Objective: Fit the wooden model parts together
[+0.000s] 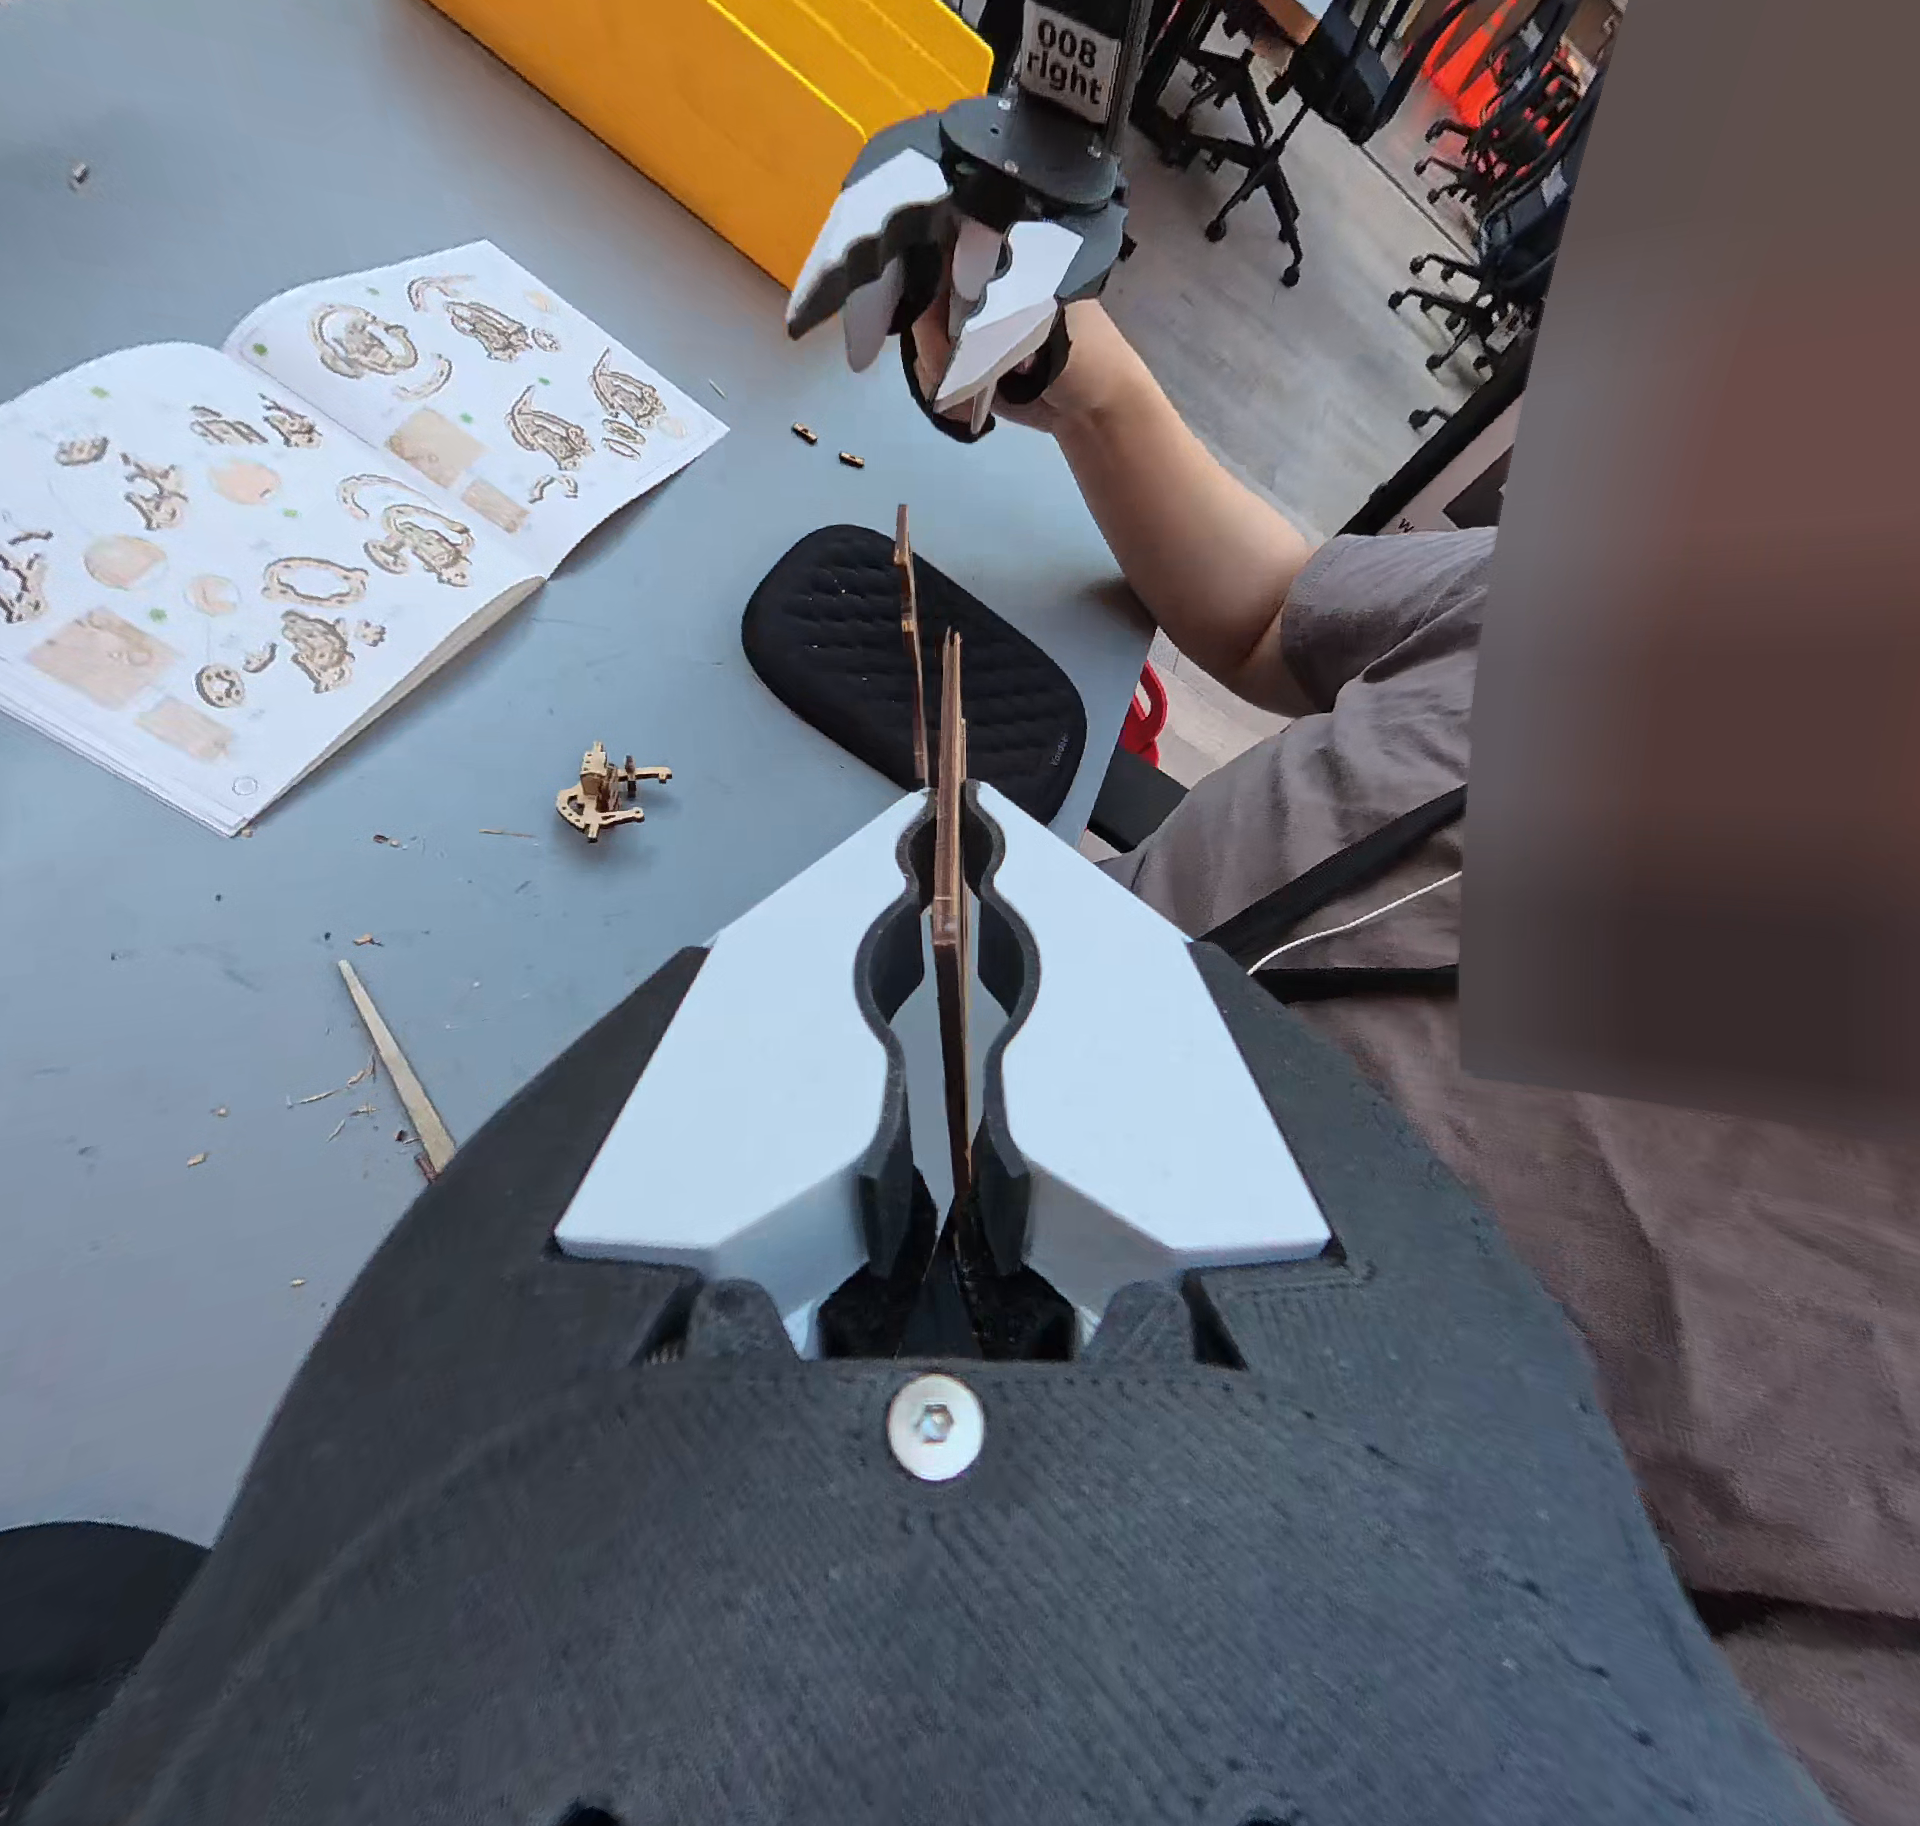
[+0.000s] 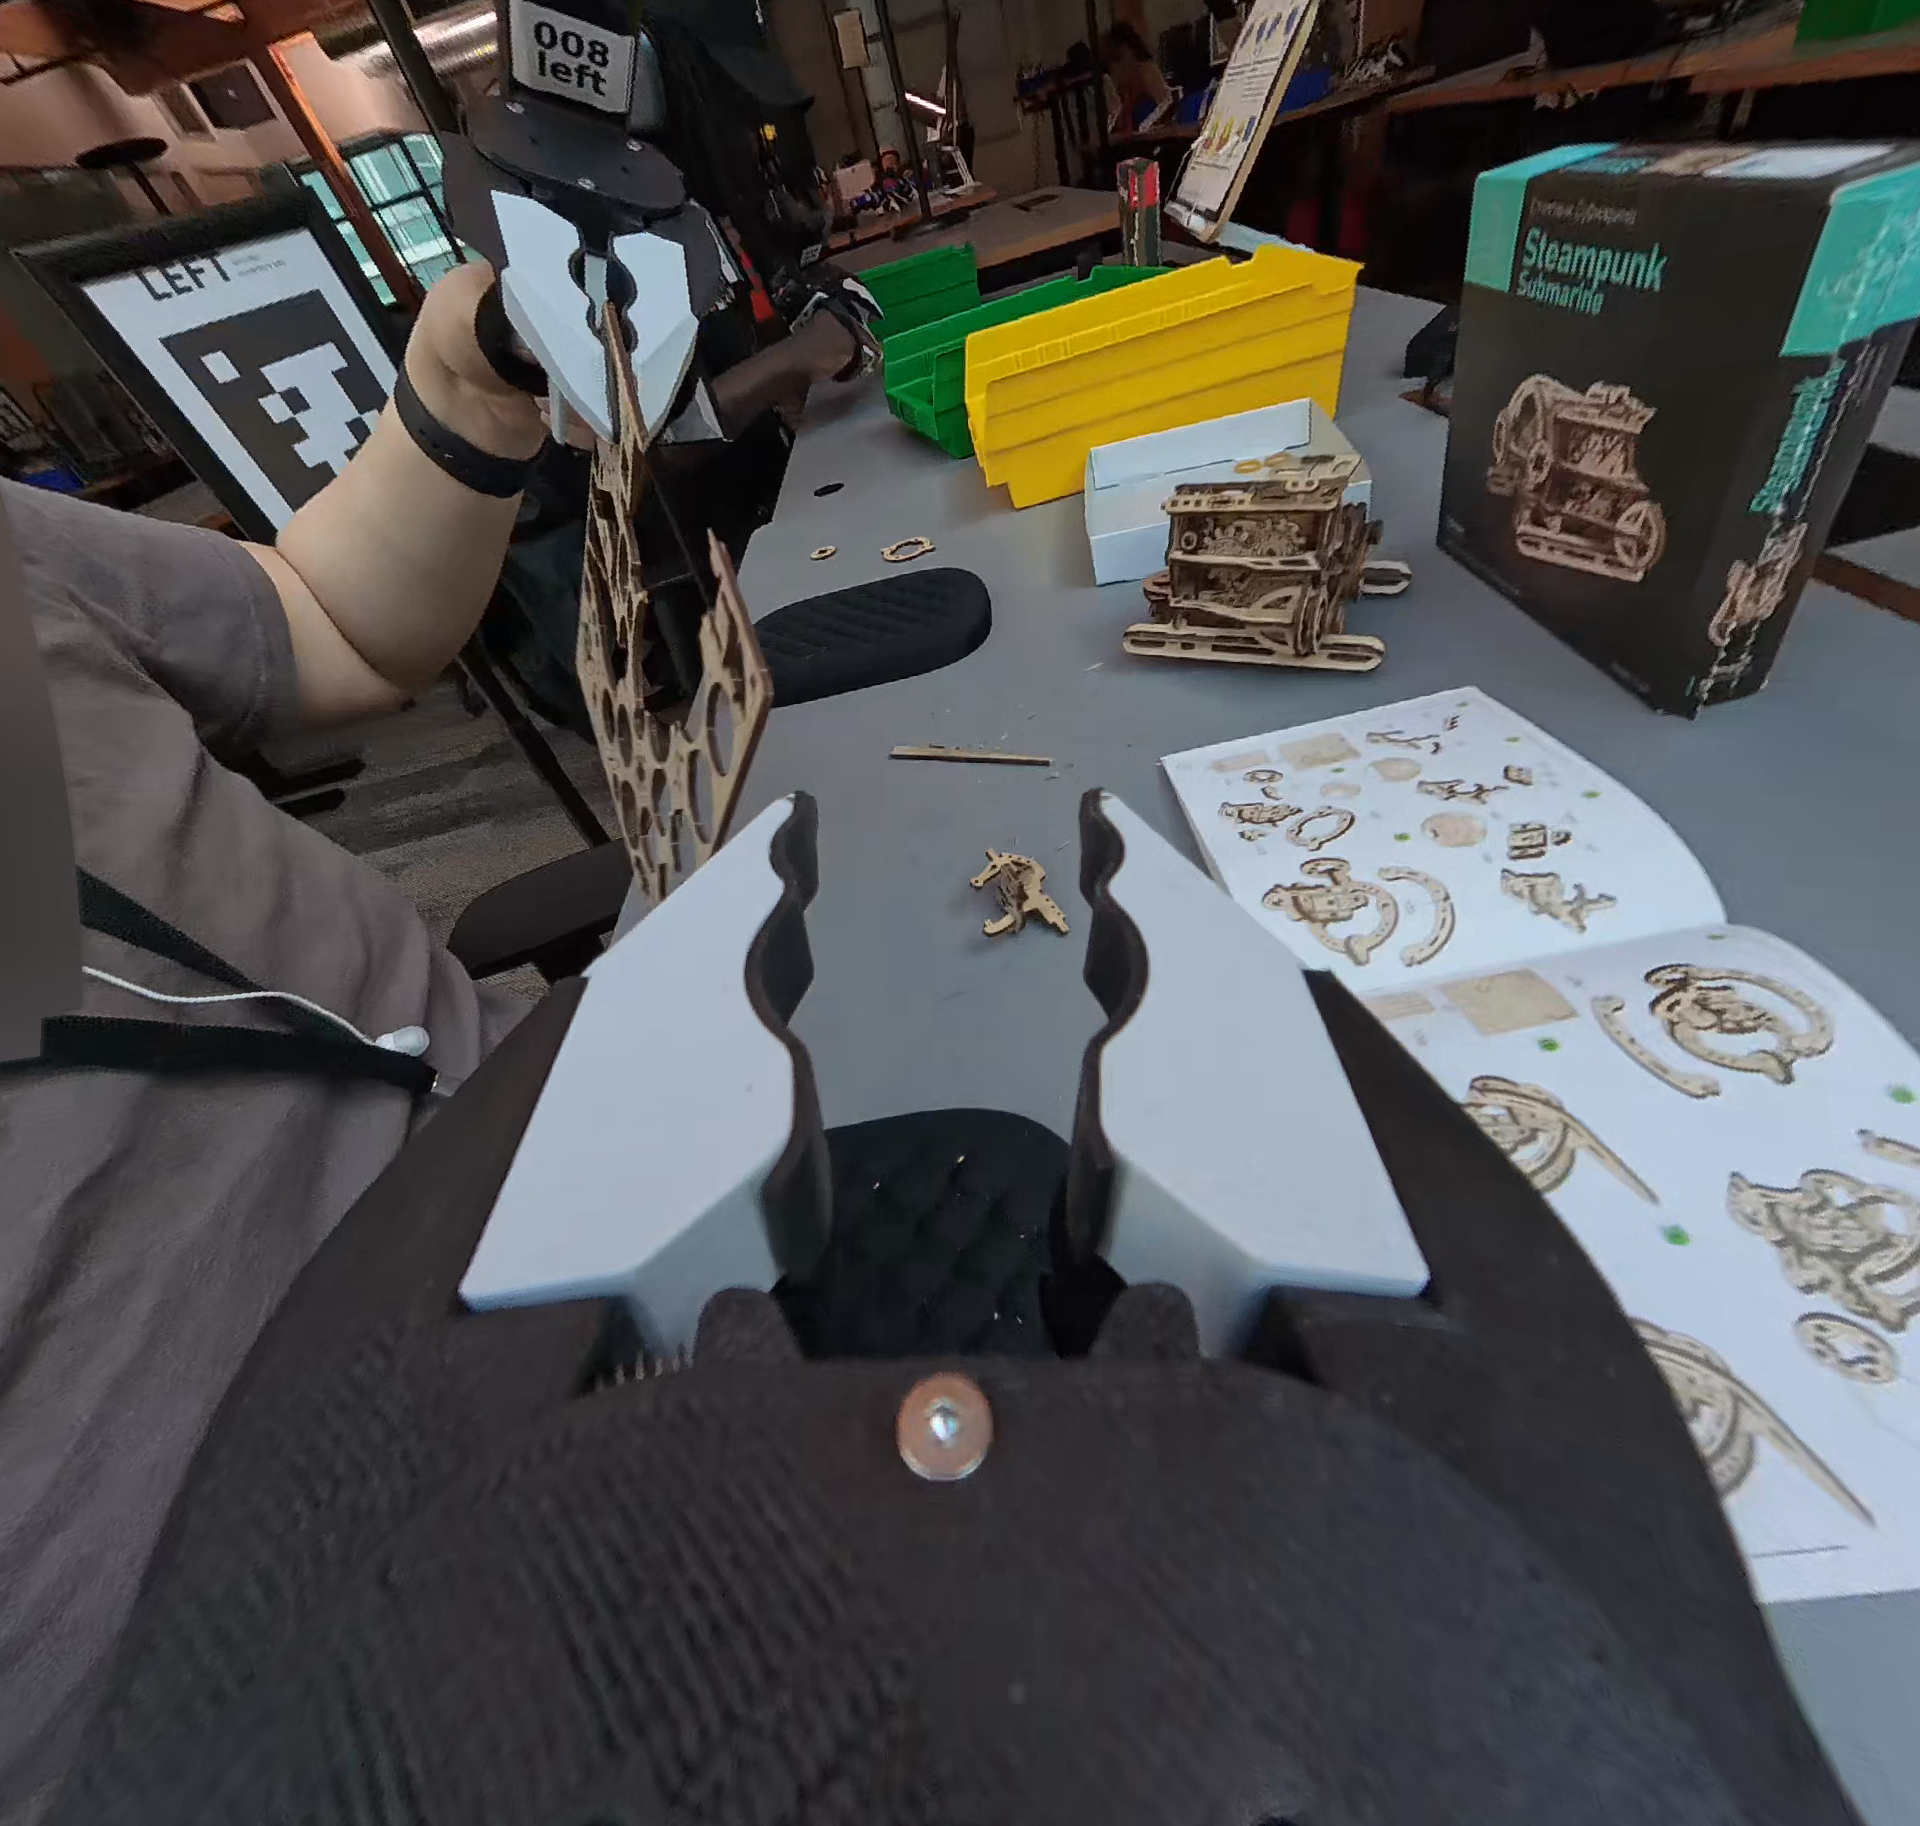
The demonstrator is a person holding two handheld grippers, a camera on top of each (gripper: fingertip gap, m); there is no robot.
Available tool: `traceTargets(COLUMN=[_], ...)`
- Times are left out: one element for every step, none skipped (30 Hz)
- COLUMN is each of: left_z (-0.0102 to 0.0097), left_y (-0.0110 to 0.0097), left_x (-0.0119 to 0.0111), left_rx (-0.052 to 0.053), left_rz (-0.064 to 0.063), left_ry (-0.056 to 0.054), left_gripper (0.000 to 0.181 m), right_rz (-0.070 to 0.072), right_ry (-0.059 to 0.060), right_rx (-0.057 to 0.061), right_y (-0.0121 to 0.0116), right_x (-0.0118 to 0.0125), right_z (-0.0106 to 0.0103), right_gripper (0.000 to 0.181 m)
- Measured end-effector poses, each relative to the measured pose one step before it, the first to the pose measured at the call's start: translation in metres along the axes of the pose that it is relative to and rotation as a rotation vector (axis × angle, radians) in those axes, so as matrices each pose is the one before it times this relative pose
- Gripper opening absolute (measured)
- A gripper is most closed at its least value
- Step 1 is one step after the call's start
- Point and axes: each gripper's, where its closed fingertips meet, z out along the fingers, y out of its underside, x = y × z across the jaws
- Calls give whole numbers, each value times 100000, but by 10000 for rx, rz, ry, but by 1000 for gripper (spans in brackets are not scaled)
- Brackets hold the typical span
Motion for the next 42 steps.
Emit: traceTargets(left_z=[206, 178, 171, 123, 91, 153, 166, 118, 100, 96, 83, 16, -2, -6, 18, 35, 25, 13, -4, -43, -83, -96, -77, -50, -28, 2, 7, 20, 37, 42, 56, 62, 71, 100, 123, 137, 136, 129, 112, 91, 55, 39], left_y=[592, 628, 562, 487, 439, 437, 357, 286, 251, 266, 172, 2, -6, 105, 146, 143, 192, 96, -7, -79, -86, -65, -23, 2, 8, 13, -14, -78, -83, -40, -15, -33, -48, -34, -12, -6, 15, 12, 16, -18, -29, -41], left_x=[-774, -731, -623, -677, -884, -732, -677, -876, -870, -534, -301, -303, -333, -278, -178, -140, -231, -195, -3, 72, 44, -31, -91, -145, -107, -3, 88, 75, 61, 38, -27, -62, -82, -34, -10, 2, 5, 13, 55, 80, 80, 90], left_rx=[136, 80, 104, 114, 90, 58, 60, 62, 29, -24, 4, 90, 69, -15, -38, -48, -79, -30, 46, 88, 95, 85, 53, 40, 35, 22, 31, 68, 62, 15, 1, 2, 7, 5, -10, -11, -21, -14, -4, 14, 32, 35], left_rz=[-298, -312, -253, -287, -298, -161, -65, -26, 27, 52, 32, -1, 2, 67, 123, 123, 102, 103, 74, 27, -5, -16, 6, 21, 14, -1, -7, -28, -51, -44, -23, -13, -2, 7, -4, -2, -3, -8, -1, 7, 8, 11], left_ry=[54, 129, 224, 188, 39, 79, 52, -138, -193, -31, 69, 41, -7, -13, 2, -15, -90, -80, 24, 87, 67, 15, -22, -50, -24, 51, 115, 111, 105, 85, 35, -8, -24, -8, 4, 2, -4, -3, 10, 16, 10, 9], left_gripper=[0, 0, 0, 0, 0, 0, 0, 0, 0, 0, 0, 0, 0, 0, 0, 0, 0, 0, 1, 1, 1, 0, 0, 1, 1, 1, 0, 0, 0, 0, 0, 0, 0, 0, 0, 0, 0, 0, 0, 0, 0, 0], right_rz=[289, 263, 176, 119, 157, 111, 151, 243, 255, 203, 148, 88, 32, -59, -87, -67, -20, -13, -28, -84, -157, -220, -255, -249, -231, -244, -215, -97, 19, 74, 29, -134, -193, -209, -189, -128, -73, -44, 13, 11, 1, 16], right_ry=[-139, -126, -220, -290, -111, -135, -257, -183, -54, -55, -36, 26, 76, 64, 54, 11, -15, -96, -115, -64, -4, 142, 252, 176, 124, 156, 146, 98, -9, -1, 234, 304, 300, 198, 32, -43, 27, -4, -40, 16, 65, 3], right_rx=[53, 13, 3, -46, 3, 67, 114, 94, 92, 80, 69, 31, -51, -72, -39, 10, 92, 155, 180, 165, 106, 66, 89, 73, 57, 120, 154, 135, 125, 99, 9, -129, -262, -270, -247, -213, -166, -119, -89, -20, 31, 45], right_y=[853, 611, 396, 262, 21, -87, -147, -118, -54, -11, 10, 61, 131, 118, 48, -54, -178, -263, -311, -289, -169, -107, -106, -106, -155, -232, -272, -252, -228, -156, -2, 244, 442, 432, 381, 309, 190, 76, -26, -238, -456, -590], right_x=[108, 119, -62, -208, 39, 16, -145, 6, 228, 202, 174, 189, 222, 165, 109, 43, 12, -119, -165, -97, -19, 184, 293, 172, 92, 153, 143, 108, -14, 15, 363, 410, 370, 162, -119, -229, -109, -145, -188, -147, -140, -295], right_z=[197, 277, 290, 305, 293, 254, 273, 304, 319, 381, 447, 498, 524, 516, 456, 388, 321, 242, 182, 142, 81, 32, -31, -65, -104, -134, -147, -137, -96, -82, -76, -38, 39, 138, 246, 299, 298, 265, 237, 182, 91, 38], right_gripper=[47, 44, 34, 24, 24, 25, 25, 25, 25, 25, 25, 23, 22, 20, 17, 13, 10, 7, 4, 1, 0, 0, 0, 0, 0, 0, 0, 0, 0, 0, 0, 0, 0, 0, 0, 0, 0, 0, 0, 0, 4, 8])
